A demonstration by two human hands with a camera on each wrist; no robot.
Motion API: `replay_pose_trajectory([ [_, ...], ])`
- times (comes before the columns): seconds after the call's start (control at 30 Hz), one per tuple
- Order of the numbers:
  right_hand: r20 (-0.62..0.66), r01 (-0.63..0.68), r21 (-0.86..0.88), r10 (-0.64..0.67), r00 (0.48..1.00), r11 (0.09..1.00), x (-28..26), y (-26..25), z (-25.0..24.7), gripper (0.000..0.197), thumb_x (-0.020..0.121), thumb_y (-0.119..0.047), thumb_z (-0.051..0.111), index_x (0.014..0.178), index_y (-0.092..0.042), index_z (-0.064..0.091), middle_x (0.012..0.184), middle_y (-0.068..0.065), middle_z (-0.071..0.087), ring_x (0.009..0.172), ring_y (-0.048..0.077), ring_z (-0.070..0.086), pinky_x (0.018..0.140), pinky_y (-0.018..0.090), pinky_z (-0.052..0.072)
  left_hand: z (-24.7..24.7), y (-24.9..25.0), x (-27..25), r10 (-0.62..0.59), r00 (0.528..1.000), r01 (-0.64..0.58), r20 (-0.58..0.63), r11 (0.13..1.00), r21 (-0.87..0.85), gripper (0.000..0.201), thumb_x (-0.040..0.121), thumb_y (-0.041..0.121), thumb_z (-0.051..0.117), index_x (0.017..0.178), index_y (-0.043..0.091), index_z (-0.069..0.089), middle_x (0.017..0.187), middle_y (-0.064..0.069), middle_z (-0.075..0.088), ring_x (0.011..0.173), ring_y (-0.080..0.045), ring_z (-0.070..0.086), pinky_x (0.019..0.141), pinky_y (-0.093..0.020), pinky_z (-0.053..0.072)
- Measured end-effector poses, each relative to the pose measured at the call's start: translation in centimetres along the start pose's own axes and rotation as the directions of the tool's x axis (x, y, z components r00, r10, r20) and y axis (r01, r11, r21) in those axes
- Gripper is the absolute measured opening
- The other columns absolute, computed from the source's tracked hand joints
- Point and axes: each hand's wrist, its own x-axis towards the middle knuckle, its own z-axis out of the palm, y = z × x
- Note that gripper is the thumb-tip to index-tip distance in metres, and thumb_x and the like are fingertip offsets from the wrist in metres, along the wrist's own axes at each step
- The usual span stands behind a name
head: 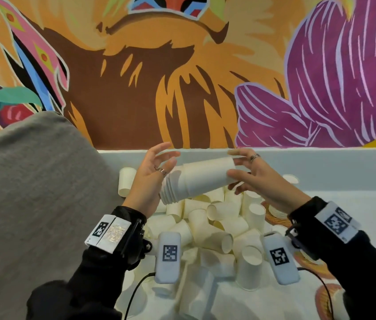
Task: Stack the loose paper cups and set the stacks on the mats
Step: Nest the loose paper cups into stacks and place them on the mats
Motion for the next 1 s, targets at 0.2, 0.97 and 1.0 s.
replay_pose_trajectory([
  [0.2,0.075,-0.029,0.084,0.023,0.997,0.996,0.7,1.3,1.7,0.036,0.092,-0.035,0.049,0.126,-0.025,0.041,0.118,0.003,0.059,0.086,0.025,0.067,0.074,0.037,0.053,-0.5,-0.2,0.2,0.022,1.000,-0.022,0.001,0.997,0.072,0.055,0.080,-0.003,0.067,0.115,0.035,0.050,0.114,0.006,0.060,0.118,-0.019,0.052,0.096,-0.041,0.048],
  [0.97,0.056,-0.206,-0.930,0.674,0.737,0.303,4.1,12.4,5.6,0.107,0.079,-0.043,0.071,0.149,-0.015,-0.005,0.136,0.013,0.052,0.116,0.030,0.056,0.093,0.038,0.047,-4.9,-2.0,2.4,-0.003,0.999,0.004,-0.043,1.000,0.017,0.057,0.082,-0.008,0.063,0.112,0.039,0.054,0.116,0.005,0.061,0.119,-0.025,0.051,0.101,-0.056,0.042],
  [1.0,0.050,-0.208,-0.932,0.673,0.738,0.297,4.2,12.5,5.7,0.107,0.079,-0.043,0.071,0.149,-0.015,-0.005,0.136,0.013,0.052,0.117,0.030,0.055,0.094,0.038,0.047,-5.2,-2.2,2.5,-0.003,0.999,0.004,-0.040,1.000,0.011,0.057,0.082,-0.008,0.063,0.112,0.039,0.054,0.116,0.005,0.061,0.120,-0.024,0.051,0.101,-0.056,0.042],
])
